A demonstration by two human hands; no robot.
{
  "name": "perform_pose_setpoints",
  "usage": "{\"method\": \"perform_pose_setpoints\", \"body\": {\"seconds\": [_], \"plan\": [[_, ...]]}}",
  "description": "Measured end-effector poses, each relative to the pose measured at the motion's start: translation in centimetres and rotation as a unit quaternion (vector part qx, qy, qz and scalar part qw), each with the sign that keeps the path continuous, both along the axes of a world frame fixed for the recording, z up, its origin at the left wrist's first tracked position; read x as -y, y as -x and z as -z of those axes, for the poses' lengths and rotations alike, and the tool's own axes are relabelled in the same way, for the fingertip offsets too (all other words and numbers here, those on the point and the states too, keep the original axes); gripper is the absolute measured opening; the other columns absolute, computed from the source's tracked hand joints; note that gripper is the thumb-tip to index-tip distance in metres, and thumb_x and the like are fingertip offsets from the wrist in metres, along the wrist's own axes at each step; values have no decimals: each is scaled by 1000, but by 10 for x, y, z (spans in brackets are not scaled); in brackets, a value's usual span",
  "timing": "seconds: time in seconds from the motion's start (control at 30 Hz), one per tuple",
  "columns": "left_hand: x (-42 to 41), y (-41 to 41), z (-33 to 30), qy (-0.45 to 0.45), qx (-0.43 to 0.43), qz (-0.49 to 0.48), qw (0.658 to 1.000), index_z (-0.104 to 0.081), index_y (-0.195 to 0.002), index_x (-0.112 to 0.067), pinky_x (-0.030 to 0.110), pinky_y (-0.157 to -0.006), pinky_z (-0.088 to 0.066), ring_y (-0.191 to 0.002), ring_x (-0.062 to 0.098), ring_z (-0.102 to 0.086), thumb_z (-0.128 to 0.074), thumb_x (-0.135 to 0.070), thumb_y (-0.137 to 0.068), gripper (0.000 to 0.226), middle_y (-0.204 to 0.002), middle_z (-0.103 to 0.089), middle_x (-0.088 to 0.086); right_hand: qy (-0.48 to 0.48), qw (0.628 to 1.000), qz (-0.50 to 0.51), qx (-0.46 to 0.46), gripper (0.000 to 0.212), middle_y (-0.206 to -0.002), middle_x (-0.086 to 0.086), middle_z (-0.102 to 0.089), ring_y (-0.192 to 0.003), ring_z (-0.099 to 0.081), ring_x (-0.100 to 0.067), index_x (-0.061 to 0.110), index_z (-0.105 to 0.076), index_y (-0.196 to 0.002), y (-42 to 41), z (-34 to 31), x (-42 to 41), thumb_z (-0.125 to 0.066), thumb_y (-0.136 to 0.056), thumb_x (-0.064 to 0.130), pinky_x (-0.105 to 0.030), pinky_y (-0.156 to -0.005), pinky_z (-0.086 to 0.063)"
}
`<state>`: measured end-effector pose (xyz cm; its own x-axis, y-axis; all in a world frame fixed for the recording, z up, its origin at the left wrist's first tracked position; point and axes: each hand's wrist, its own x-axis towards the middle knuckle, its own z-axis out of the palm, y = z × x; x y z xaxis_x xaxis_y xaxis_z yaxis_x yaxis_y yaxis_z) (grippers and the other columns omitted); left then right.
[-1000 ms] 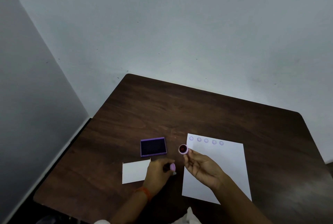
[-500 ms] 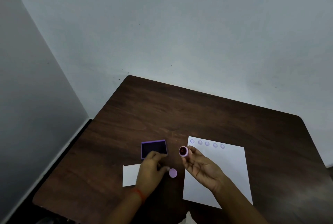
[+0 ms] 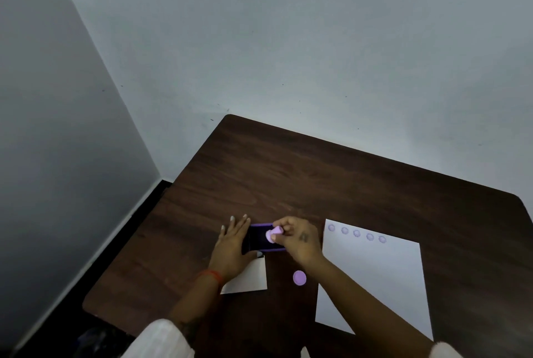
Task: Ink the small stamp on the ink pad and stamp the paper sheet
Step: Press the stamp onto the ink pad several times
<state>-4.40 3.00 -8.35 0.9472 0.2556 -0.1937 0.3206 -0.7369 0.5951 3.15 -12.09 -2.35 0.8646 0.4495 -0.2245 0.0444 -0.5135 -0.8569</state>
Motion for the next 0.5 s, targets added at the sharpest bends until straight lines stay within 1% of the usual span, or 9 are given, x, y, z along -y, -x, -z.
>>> {"method": "perform_pose_setpoints", "body": {"seconds": [0.1, 0.13, 0.23, 0.3, 0.33, 0.37, 0.4, 0.43, 0.5], "plan": [[0, 0, 0, 17, 15, 1, 1000, -18, -144, -15, 37, -118, 2, -145, 24, -2, -62, -29, -85, 75, -156, -16, 3, 25, 994, -61, 83, 13, -91, -17, -71, -82, -64, -27, 0, -69, -88, 1, 1, -16, -58, -85, 7, -31, -72, -50], [0, 1, 1, 23, 23, -2, 999, -20, -143, -15, 37, -118, 2, -145, 24, -3, -62, -29, -84, 74, -156, -18, 3, 38, 992, -80, 91, 18, -92, -20, -71, -82, -64, -30, -2, -68, -90, 2, 0, -22, -54, -87, 7, -31, -73, -49], [2, 1, 2, 27, 35, -9, 999, -25, -142, -16, 37, -118, 1, -145, 24, -5, -64, -31, -83, 72, -155, -21, 2, 110, 984, -115, 83, 28, -98, -20, -69, -91, -62, -30, -3, -66, -100, 2, 24, -34, -44, -88, 10, -22, -77, -43], [1, 2, 4, 34, 41, -12, 999, -27, -142, -17, 36, -118, 2, -145, 23, -5, -64, -32, -83, 71, -155, -21, 1, 255, 957, -21, 136, 22, -93, 1, -73, -94, -63, -10, 0, -64, -92, -1, 34, -30, -42, -91, -1, -6, -75, -37], [1, 2, 4, 37, 43, -13, 998, -27, -142, -17, 36, -118, 3, -145, 23, -4, -64, -32, -83, 72, -155, -21, 1, 315, 939, 3, 138, 25, -92, 4, -74, -94, -63, -5, 3, -63, -91, -2, 28, -28, -40, -92, -5, -5, -79, -38], [1, 2, 5, 39, 45, -13, 998, -26, -142, -17, 36, -118, 3, -145, 22, -4, -64, -33, -83, 72, -155, -20, 0, 300, 937, -29, 178, 24, -101, -3, -73, -101, -62, -10, 1, -63, -98, -3, 36, -28, -41, -91, -5, -11, -88, -41], [1, 2, 6, 41, 46, -15, 998, -26, -142, -18, 35, -118, 4, -145, 21, -3, -64, -33, -82, 72, -155, -20, -1, 233, 942, -146, 194, 24, -111, -11, -67, -108, -59, -19, -1, -61, -107, -7, 45, -30, -43, -91, -1, -23, -96, -42], [1, 3, 7, 44, 49, -17, 998, -26, -142, -18, 35, -118, 4, -145, 21, -3, -65, -34, -82, 73, -155, -21, -1, 205, 920, -254, 218, 27, -119, -16, -62, -112, -55, -25, 0, -57, -115, -3, 42, -29, -44, -92, 2, -31, -98, -43], [0, 3, 8, 54, 54, -22, 997, -27, -141, -18, 34, -118, 4, -145, 20, -3, -66, -34, -81, 73, -155, -22, -1, 218, 881, -317, 275, 30, -124, -18, -57, -114, -51, -28, 3, -52, -121, -2, 32, -20, -41, -93, 7, -36, -96, -43]]}}
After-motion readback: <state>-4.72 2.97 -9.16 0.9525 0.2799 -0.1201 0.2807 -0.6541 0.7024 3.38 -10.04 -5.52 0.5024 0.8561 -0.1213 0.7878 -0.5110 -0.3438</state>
